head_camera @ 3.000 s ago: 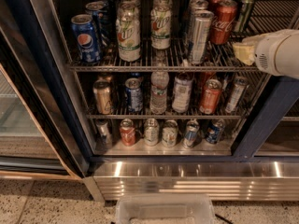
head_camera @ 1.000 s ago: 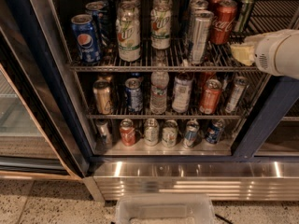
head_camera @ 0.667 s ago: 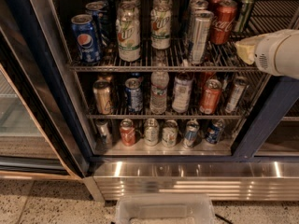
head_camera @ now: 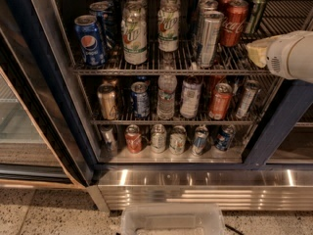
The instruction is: Pick green can from top shelf of fridge
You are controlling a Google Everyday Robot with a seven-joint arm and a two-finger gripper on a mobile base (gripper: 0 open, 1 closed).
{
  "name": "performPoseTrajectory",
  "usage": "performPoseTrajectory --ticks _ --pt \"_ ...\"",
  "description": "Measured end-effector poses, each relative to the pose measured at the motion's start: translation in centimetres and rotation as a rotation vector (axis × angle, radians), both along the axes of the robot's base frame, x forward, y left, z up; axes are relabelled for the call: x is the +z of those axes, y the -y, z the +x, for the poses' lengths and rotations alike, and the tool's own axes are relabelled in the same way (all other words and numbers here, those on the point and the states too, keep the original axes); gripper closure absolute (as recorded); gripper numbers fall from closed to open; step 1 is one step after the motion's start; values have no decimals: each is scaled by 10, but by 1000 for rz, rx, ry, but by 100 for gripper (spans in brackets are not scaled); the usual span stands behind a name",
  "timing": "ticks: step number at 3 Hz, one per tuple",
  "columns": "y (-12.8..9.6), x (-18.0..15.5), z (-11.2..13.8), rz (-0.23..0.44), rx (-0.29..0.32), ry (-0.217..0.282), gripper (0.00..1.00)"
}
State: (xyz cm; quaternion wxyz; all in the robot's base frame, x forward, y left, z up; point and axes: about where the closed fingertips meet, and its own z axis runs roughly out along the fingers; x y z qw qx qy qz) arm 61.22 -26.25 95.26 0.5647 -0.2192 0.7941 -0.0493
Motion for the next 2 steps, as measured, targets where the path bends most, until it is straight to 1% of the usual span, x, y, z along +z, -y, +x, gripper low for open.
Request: performPoseTrajectory --ticks 1,2 --pt "0 0 0 0 0 0 71" --pt "1 6 14 15 -14 14 71"
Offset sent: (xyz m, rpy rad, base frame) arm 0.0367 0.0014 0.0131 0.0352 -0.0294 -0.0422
